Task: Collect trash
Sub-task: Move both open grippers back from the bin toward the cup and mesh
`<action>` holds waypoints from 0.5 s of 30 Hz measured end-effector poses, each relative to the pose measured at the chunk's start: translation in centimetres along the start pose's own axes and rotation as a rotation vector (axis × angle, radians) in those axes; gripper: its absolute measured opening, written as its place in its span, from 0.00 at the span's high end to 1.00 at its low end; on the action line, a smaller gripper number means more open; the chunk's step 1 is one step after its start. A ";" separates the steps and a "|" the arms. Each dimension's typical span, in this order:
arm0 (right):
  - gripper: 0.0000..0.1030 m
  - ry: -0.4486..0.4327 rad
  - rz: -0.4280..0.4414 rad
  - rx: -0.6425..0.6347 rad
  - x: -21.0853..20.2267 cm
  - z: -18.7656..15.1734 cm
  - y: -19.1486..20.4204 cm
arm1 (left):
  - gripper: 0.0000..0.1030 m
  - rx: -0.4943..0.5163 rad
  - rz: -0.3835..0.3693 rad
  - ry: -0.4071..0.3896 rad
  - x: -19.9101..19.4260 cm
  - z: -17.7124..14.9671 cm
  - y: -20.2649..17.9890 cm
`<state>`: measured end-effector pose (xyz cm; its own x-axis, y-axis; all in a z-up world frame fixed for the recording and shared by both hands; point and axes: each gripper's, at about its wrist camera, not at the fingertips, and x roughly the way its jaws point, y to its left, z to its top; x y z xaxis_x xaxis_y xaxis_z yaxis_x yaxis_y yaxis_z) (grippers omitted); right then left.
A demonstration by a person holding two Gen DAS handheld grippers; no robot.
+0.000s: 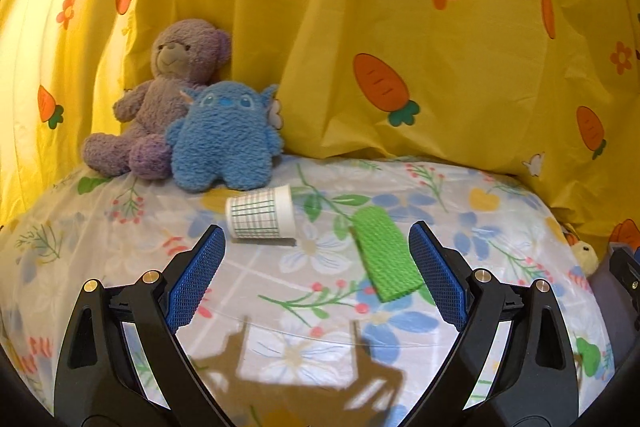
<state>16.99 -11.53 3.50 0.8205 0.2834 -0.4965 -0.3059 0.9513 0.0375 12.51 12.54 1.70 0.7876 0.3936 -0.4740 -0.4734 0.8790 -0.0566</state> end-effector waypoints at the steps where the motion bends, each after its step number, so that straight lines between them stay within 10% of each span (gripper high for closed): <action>1: 0.14 0.006 0.011 -0.011 0.5 0.2 0.8 | 0.11 -0.009 0.014 0.005 0.4 0.1 0.8; 15: 0.14 0.130 0.090 -0.120 9.4 0.9 8.7 | 0.11 -0.095 0.059 0.048 4.8 0.6 6.0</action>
<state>22.45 -0.51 -0.02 0.7202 0.3407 -0.6043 -0.4367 0.8995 -0.0133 13.66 19.79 -0.40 0.7387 0.4285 -0.5203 -0.5551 0.8246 -0.1091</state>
